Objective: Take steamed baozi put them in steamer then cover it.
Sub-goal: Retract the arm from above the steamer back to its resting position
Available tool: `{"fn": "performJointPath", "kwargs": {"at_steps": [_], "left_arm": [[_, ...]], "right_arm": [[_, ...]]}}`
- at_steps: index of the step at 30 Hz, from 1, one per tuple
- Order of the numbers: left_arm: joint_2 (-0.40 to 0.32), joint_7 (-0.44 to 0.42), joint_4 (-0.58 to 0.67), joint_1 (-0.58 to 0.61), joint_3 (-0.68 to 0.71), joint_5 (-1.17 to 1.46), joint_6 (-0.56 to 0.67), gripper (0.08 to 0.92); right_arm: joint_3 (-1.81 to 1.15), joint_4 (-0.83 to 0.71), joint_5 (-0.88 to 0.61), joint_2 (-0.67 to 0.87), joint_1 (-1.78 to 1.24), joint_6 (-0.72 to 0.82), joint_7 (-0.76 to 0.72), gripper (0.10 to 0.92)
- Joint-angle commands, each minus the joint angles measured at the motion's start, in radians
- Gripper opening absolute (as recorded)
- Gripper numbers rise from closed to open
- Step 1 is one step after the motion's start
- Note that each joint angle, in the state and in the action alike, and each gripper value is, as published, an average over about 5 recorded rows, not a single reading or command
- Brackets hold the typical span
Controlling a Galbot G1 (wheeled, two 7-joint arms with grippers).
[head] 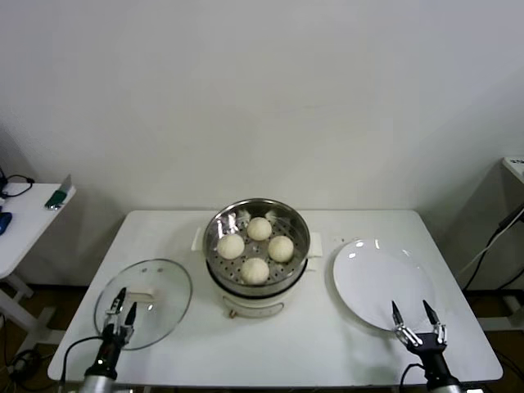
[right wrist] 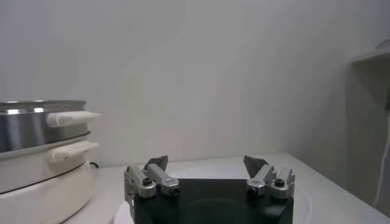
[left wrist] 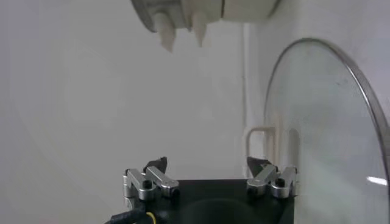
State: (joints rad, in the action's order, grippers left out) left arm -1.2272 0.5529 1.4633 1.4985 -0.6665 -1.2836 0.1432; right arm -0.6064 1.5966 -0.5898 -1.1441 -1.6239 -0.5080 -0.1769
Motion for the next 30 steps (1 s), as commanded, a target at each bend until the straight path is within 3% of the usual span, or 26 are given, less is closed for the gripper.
{"fn": "performJointPath", "kwargs": {"at_steps": [1, 10, 30], "left_arm": [[0.014, -0.018, -0.128, -0.142, 0.011, -0.034, 0.017, 0.823], [0.020, -0.050, -0.174, -0.195, 0.022, -0.027, 0.024, 0.806], [-0.001, -0.107, -0.155, -0.181, 0.025, 0.022, -0.002, 0.247]], "right_arm": [[-0.014, 0.002, -0.005, -0.011, -0.023, -0.014, 0.002, 0.823], [-0.030, 0.012, -0.005, -0.018, -0.042, -0.027, 0.006, 0.823], [-0.044, 0.016, -0.005, -0.027, -0.039, -0.026, 0.012, 0.823]]}}
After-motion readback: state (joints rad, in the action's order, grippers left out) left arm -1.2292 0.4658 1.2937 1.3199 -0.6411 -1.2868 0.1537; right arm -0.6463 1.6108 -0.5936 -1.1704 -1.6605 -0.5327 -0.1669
